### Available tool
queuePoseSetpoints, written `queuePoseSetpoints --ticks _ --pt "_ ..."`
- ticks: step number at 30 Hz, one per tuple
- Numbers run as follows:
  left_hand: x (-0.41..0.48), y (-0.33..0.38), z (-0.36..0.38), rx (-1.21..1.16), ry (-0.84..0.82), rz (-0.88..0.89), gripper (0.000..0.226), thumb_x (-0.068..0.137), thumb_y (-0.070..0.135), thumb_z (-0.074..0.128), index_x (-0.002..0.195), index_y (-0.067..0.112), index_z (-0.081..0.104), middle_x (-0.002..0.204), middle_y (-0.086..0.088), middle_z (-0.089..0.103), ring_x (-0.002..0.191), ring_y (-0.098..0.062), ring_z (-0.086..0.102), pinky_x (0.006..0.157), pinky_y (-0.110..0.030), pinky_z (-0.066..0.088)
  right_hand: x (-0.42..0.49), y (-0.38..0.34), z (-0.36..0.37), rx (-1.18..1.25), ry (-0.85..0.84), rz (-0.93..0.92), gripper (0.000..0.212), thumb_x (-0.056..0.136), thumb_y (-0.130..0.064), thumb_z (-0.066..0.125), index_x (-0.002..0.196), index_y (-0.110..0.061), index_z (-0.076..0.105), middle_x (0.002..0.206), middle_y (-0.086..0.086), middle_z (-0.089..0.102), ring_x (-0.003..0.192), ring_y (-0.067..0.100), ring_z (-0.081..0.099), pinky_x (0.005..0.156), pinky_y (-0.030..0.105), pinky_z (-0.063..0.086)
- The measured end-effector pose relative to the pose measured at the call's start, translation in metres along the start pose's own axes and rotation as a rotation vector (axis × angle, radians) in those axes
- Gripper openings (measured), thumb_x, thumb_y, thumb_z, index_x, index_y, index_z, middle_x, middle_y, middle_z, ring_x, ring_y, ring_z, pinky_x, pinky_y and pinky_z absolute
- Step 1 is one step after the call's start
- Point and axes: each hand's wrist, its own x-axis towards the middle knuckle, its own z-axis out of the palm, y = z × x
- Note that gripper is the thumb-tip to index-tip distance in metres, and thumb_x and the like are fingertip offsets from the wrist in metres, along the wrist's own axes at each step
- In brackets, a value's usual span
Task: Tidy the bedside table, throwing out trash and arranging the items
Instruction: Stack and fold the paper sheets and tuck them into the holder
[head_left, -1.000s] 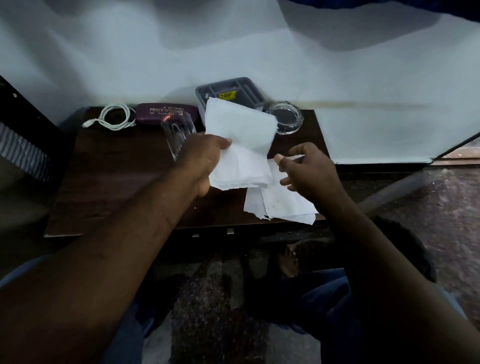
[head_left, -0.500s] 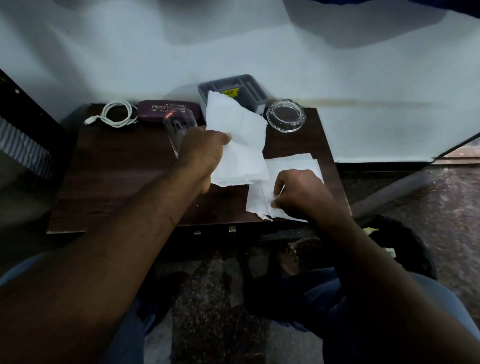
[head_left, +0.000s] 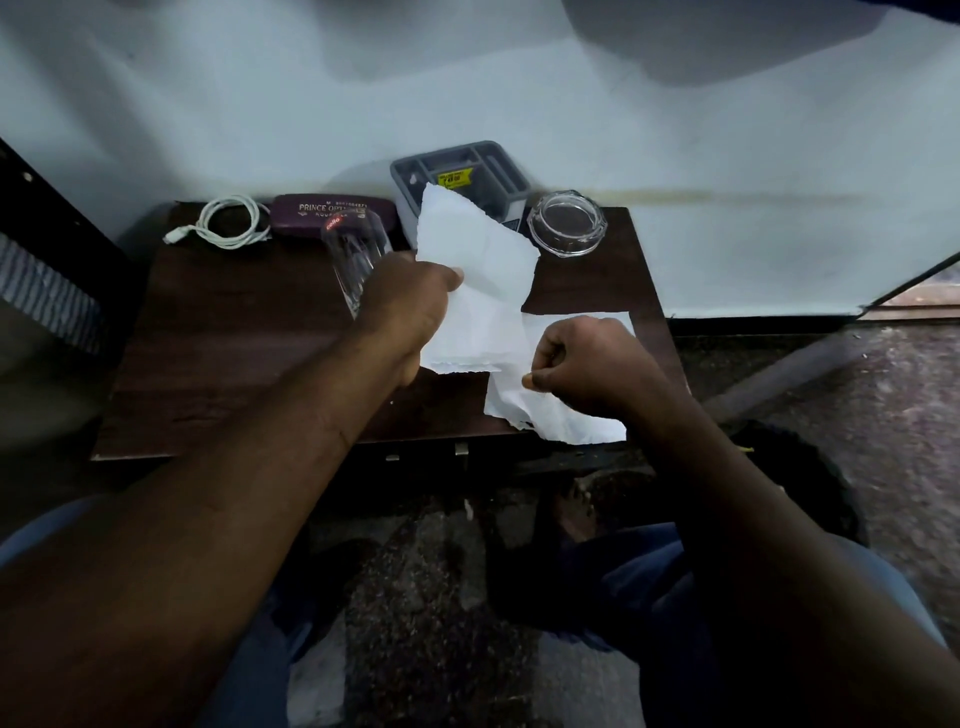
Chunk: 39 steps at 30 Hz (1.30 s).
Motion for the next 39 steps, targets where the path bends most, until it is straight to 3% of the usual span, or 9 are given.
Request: queuePoseSetpoints --ticks 4,8,12,16,20,23,27,34,39 --pt "-0.001 0.0 -0.001 0.035 0.021 0.019 0.01 0.091 0.017 0.073 0.094 0.02 0.065 0.107 -0.001 0.074 0.097 -0.025 0.072 0.095 -0.047 0.059 0.002 0.004 0.007 -0.016 -0.008 0.038 0.033 0.077 -0.047 0.088 0.091 -0.024 0.069 0.095 -0.003 0.072 0.097 0.019 0.068 0.085 0.041 0.06" --pt "-0.001 0.007 -0.005 0.06 0.112 0.08 0.025 0.093 0.019 0.072 0.117 0.014 0.07 0.111 -0.001 0.073 0.1 -0.023 0.07 0.095 -0.043 0.059 0.001 -0.002 0.018 -0.091 0.003 0.003 0.054 0.067 -0.066 0.087 0.099 -0.029 0.063 0.099 -0.006 0.069 0.099 0.017 0.061 0.082 0.037 0.053" --pt "0.002 0.01 -0.01 0.055 0.128 0.099 0.023 0.095 0.02 0.07 0.118 0.019 0.068 0.087 0.017 0.062 0.082 -0.003 0.06 0.074 -0.024 0.05 0.004 -0.007 0.028 -0.188 0.02 -0.007 0.032 0.075 -0.047 0.084 0.092 -0.026 0.065 0.1 -0.001 0.066 0.098 0.023 0.064 0.071 0.031 0.044" --pt "0.0 0.011 -0.012 0.051 0.134 0.08 0.033 0.095 0.022 0.071 0.126 0.012 0.067 0.1 0.006 0.063 0.084 -0.007 0.06 0.09 -0.034 0.055 0.007 -0.009 0.021 -0.108 0.085 0.048 0.016 0.084 -0.03 0.072 0.076 -0.023 0.06 0.093 0.004 0.069 0.092 0.028 0.066 0.07 0.03 0.048" --pt "-0.002 0.014 -0.018 0.03 0.145 0.084 0.035 0.096 0.019 0.071 0.13 0.011 0.066 0.113 0.002 0.068 0.094 -0.014 0.065 0.095 -0.035 0.057 -0.001 -0.013 0.01 -0.038 0.309 0.081 0.007 0.085 -0.021 0.061 0.088 -0.016 0.065 0.091 0.006 0.069 0.086 0.03 0.063 0.066 0.031 0.042" --pt "-0.004 0.016 -0.022 0.026 0.151 0.104 0.035 0.096 0.014 0.069 0.13 0.011 0.065 0.124 -0.001 0.07 0.108 -0.02 0.067 0.1 -0.036 0.056 -0.012 -0.02 0.001 -0.028 0.452 0.071 0.012 0.091 -0.022 0.058 0.096 -0.014 0.065 0.095 0.007 0.07 0.089 0.032 0.064 0.071 0.036 0.049" --pt "-0.006 0.016 -0.026 0.019 0.149 0.114 0.022 0.093 0.01 0.069 0.113 0.017 0.067 0.11 0.0 0.072 0.105 -0.024 0.07 0.098 -0.04 0.058 -0.016 -0.028 -0.003 -0.067 0.598 -0.012 0.01 0.094 -0.023 0.058 0.098 -0.014 0.061 0.097 0.006 0.067 0.089 0.034 0.064 0.076 0.042 0.053" --pt "-0.007 0.017 -0.026 0.024 0.146 0.119 0.027 0.092 0.01 0.069 0.118 0.017 0.067 0.116 -0.003 0.073 0.103 -0.022 0.07 0.097 -0.043 0.058 -0.001 -0.02 0.034 -0.126 0.331 0.063 0.019 0.083 -0.018 0.06 0.101 -0.013 0.059 0.097 0.006 0.067 0.087 0.033 0.06 0.068 0.033 0.039" --pt "-0.008 0.017 -0.026 0.05 0.113 0.107 0.037 0.094 0.013 0.069 0.13 0.01 0.064 0.123 -0.006 0.071 0.107 -0.023 0.069 0.097 -0.04 0.058 0.009 -0.01 0.039 -0.088 0.268 0.11 0.048 0.085 -0.057 0.072 0.105 -0.016 0.062 0.102 0.008 0.069 0.097 0.032 0.064 0.075 0.037 0.051"
